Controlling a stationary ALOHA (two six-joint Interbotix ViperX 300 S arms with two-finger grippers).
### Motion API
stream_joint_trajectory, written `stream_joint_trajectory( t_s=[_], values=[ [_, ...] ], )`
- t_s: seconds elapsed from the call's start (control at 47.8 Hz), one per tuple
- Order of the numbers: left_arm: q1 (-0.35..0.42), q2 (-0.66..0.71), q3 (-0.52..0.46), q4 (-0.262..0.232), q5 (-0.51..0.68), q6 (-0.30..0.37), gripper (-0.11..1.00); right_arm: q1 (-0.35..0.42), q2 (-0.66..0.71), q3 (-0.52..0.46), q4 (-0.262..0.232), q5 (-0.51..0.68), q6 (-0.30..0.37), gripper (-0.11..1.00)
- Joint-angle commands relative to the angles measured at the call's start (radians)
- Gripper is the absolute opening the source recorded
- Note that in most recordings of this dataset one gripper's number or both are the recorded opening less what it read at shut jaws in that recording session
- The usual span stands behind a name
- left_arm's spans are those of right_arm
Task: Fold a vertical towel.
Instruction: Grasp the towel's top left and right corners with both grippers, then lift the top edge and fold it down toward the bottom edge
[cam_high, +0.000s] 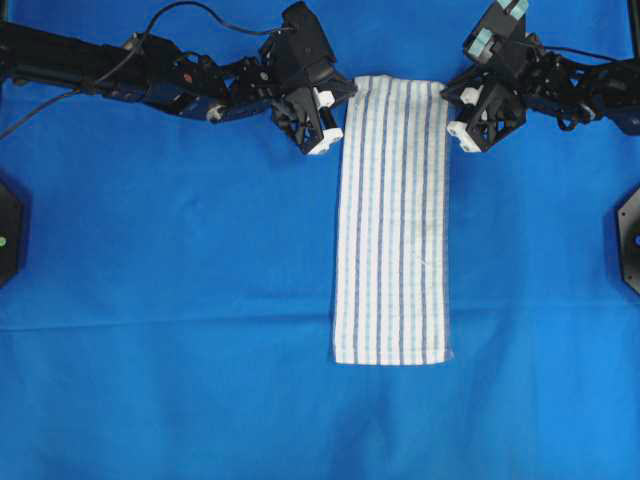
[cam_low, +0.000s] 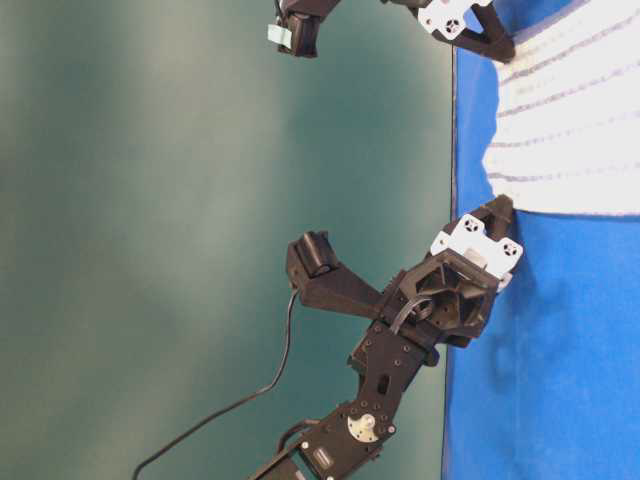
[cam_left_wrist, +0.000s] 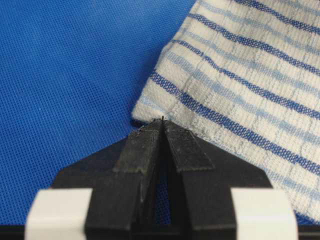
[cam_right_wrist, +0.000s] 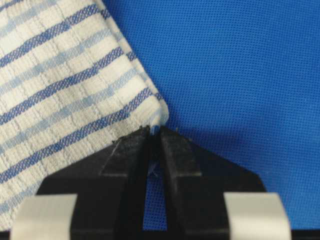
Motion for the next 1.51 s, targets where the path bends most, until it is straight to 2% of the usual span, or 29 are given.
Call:
stream_joint_trajectory(
  t_s=[0.0, 0.251, 0.418, 0.606, 0.836, 1.108, 1.338, 1.484],
  values=[
    [0.017, -0.051, -0.003, -0.002, -0.003, 0.002, 0.00, -0.009, -0.041, -0.014, 0.000, -0.012, 0.002, 0.09],
    [0.058, -0.087, -0.020, -0.002, 0.009, 0.043, 0.00, -0.064, -0.104, -0.023, -0.003, -0.012, -0.011, 0.09],
    [0.064, -0.095, -0.038, 0.000, 0.043, 0.058, 0.00, -0.071, -0.106, -0.032, -0.005, -0.012, -0.017, 0.09],
    [0.048, -0.133, -0.028, 0.000, 0.054, 0.060, 0.00, -0.069, -0.126, -0.035, -0.003, -0.006, -0.018, 0.09],
    [0.003, -0.255, 0.015, 0.000, 0.094, 0.072, 0.00, -0.041, -0.252, -0.025, -0.003, 0.067, -0.017, 0.09],
    [-0.084, -0.339, 0.089, -0.002, 0.095, 0.110, 0.00, 0.084, -0.417, 0.029, 0.006, 0.121, -0.003, 0.09],
    [-0.183, -0.360, 0.153, -0.002, 0.095, 0.118, 0.00, 0.256, -0.497, 0.095, 0.034, 0.153, 0.037, 0.09],
    [-0.262, -0.360, 0.176, 0.000, 0.095, 0.132, 0.00, 0.374, -0.497, 0.115, 0.041, 0.181, 0.072, 0.09]
  ],
)
